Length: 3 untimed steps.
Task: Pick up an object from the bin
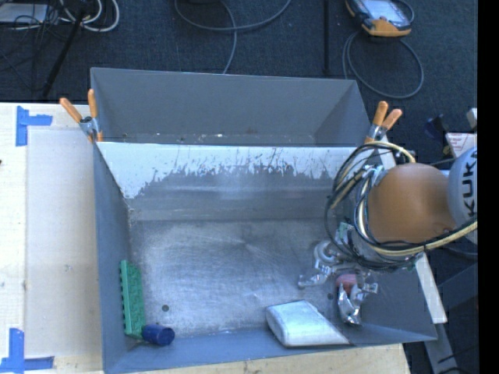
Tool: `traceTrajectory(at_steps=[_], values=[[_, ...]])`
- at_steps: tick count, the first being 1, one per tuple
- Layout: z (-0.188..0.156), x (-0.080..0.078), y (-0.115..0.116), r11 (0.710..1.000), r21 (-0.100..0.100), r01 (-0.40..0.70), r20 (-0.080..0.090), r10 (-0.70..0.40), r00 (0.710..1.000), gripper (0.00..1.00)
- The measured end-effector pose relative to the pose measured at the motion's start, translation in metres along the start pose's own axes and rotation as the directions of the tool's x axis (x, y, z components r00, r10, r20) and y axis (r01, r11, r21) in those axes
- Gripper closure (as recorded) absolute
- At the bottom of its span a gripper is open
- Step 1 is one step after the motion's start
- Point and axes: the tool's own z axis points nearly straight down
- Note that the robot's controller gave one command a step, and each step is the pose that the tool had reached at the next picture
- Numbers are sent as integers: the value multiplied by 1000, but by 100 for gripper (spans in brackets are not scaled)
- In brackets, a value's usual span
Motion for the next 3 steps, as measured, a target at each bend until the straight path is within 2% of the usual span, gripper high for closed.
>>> traceTrajectory(at_steps=[1, 2, 3], values=[[-8, 0, 38, 962, 20, 272, 5, -272, 962, 0], [-70, 26, 21, 970, 6, 243, 0, -243, 970, 0], [-4, -27, 18, 994, -2, -106, -5, 106, 994, 0]])
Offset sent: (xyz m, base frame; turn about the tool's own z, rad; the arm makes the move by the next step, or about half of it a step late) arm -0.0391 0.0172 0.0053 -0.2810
